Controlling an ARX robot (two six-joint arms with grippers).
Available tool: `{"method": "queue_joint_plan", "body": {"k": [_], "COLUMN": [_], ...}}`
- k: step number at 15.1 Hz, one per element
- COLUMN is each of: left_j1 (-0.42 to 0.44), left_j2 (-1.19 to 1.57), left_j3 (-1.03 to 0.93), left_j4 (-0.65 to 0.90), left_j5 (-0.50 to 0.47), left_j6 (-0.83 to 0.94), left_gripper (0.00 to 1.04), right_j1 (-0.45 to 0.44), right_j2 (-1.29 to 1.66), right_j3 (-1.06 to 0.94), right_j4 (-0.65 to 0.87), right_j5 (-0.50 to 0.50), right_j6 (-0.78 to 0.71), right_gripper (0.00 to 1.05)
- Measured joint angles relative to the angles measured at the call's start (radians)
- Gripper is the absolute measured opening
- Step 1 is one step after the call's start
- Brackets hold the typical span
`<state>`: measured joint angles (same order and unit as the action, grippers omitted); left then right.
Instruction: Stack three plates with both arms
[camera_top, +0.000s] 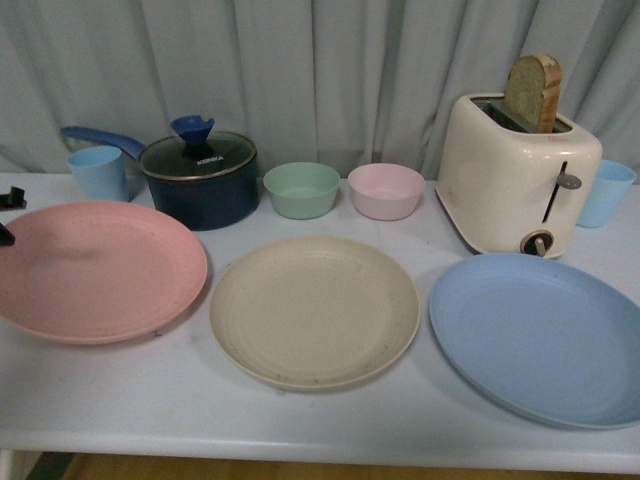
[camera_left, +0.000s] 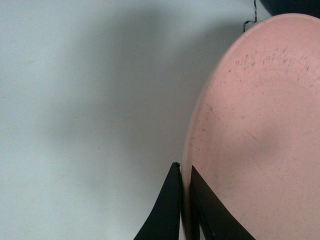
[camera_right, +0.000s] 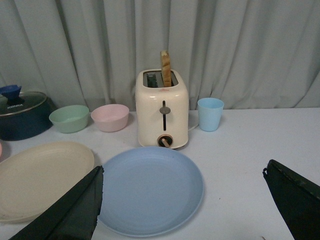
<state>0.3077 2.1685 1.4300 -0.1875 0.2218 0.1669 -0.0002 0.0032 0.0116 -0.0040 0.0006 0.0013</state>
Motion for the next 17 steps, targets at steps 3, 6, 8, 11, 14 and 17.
{"method": "queue_joint_plan", "body": {"k": [3,6,8,11,14,17], "left_j1": [-0.008,-0.076,-0.245,-0.428,-0.527,-0.53], "left_j2": [-0.21,-0.42,-0.481,-0.444,-0.316,-0.212], "left_j3": [-0.108,-0.179,-0.237,-0.262,-0.251,-0.197], "left_j4": [-0.005,-0.01,-0.011,0.021,0.046,0.061], "left_j5": [0.0,-0.026,-0.072,-0.107,-0.113,-0.126], "left_j6": [-0.031,-0.101,-0.228,-0.318,-0.354,-0.37], "left_gripper": [0.03,0.03,0.03,0.03,0.03,0.03], "right_j1": [0.0,0.0,0.0,0.0,0.0,0.0], "right_j2": [0.0,0.0,0.0,0.0,0.0,0.0], "right_j3": [0.0,0.0,0.0,0.0,0.0,0.0], "right_j4": [0.0,0.0,0.0,0.0,0.0,0.0], "right_j5": [0.0,0.0,0.0,0.0,0.0,0.0], "right_j6": [0.0,0.0,0.0,0.0,0.0,0.0], "right_gripper": [0.98,0.98,0.98,0.98,0.98,0.98]}}
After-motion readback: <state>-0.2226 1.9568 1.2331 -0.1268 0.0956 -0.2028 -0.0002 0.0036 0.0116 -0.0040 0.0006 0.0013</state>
